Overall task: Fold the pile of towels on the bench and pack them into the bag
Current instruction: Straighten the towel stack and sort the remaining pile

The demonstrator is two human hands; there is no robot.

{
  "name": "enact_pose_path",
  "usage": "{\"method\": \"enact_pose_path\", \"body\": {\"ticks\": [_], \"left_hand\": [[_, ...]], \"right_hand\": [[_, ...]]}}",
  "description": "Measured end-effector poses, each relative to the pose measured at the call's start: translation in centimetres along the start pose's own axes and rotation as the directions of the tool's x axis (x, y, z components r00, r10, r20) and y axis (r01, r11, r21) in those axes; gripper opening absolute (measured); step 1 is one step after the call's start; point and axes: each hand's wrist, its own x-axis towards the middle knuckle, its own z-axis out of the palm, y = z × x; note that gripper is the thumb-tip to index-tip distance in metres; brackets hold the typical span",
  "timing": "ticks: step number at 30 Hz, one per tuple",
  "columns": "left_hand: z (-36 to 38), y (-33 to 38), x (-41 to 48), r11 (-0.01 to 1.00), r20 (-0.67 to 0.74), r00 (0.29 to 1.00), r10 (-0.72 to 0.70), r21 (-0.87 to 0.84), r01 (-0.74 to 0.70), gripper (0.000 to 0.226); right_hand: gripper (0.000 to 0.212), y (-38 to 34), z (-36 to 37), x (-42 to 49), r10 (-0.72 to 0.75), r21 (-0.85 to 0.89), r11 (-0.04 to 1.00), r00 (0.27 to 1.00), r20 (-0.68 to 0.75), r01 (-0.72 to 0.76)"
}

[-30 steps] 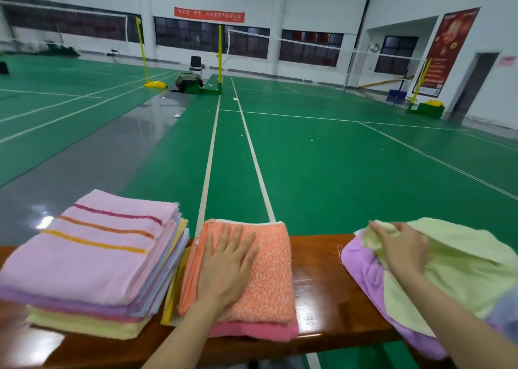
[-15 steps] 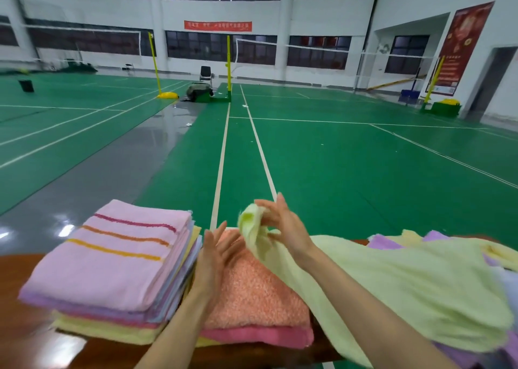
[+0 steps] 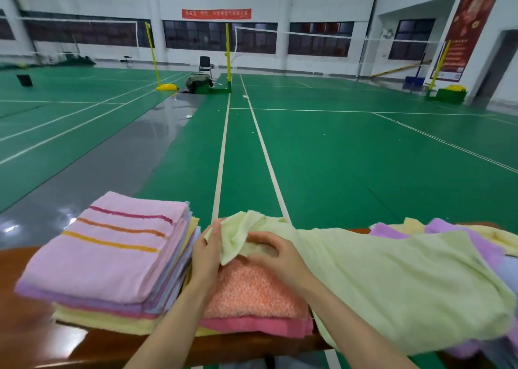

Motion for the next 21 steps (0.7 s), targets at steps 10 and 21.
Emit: {"method": "enact_pose_path", "body": {"ticks": [10,21], "left_hand": [[-1.3,3.0,0.9,0.773,0.427,0.904,0.014,0.569,-0.281,0.09],[1.2,5.5,0.5,0.693,0.476,0.873,0.101,0.596,-0.405,0.018]], "right_hand": [[0.004,0.3,-0.2,-0.1,-0.107,-0.118,0.99,0.959,-0.263,0.078],[0.01,-0.8,-2.3,-0.8,-0.166,0.023,0.983,0.932,-0.322,0.183]]}}
